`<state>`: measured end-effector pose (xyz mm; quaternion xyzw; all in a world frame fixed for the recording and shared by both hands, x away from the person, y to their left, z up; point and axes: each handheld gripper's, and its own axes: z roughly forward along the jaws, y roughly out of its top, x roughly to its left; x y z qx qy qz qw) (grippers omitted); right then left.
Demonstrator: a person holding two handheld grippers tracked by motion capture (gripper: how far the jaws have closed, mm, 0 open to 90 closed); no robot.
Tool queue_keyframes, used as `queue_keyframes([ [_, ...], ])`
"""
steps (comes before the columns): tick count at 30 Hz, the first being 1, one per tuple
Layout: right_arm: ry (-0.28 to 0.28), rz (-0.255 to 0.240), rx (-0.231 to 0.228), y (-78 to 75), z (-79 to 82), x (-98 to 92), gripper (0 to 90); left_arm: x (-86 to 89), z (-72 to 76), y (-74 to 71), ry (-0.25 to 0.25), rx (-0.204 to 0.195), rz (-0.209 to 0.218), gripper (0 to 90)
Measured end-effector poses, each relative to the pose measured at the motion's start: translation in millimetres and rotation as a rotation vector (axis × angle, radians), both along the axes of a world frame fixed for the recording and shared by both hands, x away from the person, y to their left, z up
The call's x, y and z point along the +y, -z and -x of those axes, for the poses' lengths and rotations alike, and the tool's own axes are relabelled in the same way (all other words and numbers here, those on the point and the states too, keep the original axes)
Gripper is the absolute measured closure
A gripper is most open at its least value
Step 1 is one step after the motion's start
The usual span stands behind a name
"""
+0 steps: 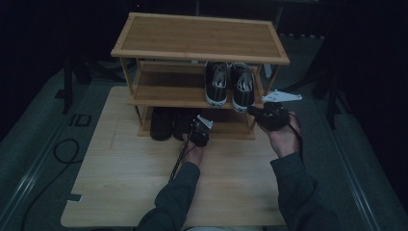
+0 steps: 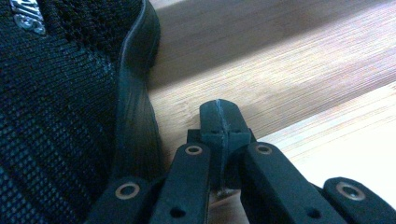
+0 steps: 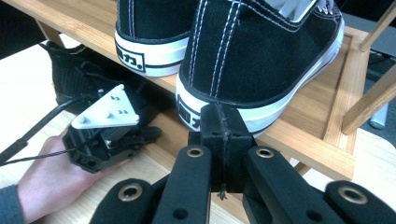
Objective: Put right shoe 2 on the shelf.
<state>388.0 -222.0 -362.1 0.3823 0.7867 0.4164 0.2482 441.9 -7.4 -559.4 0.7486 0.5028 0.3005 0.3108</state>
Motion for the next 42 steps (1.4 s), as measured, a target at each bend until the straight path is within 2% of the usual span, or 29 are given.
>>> queue_keyframes([
  [5, -0.007, -0.012, 0.005, -1.1, -3.1, 1.3, 90.0, 0.0, 0.0, 0.0, 0.0, 0.001, 0.001, 90.0],
  [10, 0.001, 0.012, -0.004, -0.4, -5.3, 8.1, 90.0, 0.0, 0.2, 0.0, -0.002, -0.001, 0.0, 90.0],
  [21, -0.001, 0.028, -0.019, 2.7, -10.0, 21.9, 90.0, -0.3, 0.8, -0.1, -0.003, -0.004, -0.008, 90.0],
  [25, 0.019, 0.045, -0.028, 3.7, -12.0, 24.3, 90.0, -0.3, 0.9, -0.1, -0.004, -0.004, -0.004, 90.0],
  [27, 0.02, 0.024, -0.018, 4.4, -14.0, 23.2, 90.0, -0.5, 1.0, 0.0, -0.005, -0.005, -0.005, 90.0],
  [32, 0.005, 0.036, -0.013, 6.3, -15.8, 23.8, 90.0, -1.0, 1.1, 0.1, -0.003, -0.007, -0.011, 90.0],
  [35, -0.008, 0.008, 0.011, 7.2, -17.6, 20.4, 90.0, -1.0, 1.1, 0.1, -0.002, -0.007, -0.012, 90.0],
  [42, -0.01, 0.007, 0.018, 8.0, -16.8, 18.8, 89.8, -0.5, 0.9, -0.1, -0.002, -0.005, -0.008, 90.0],
])
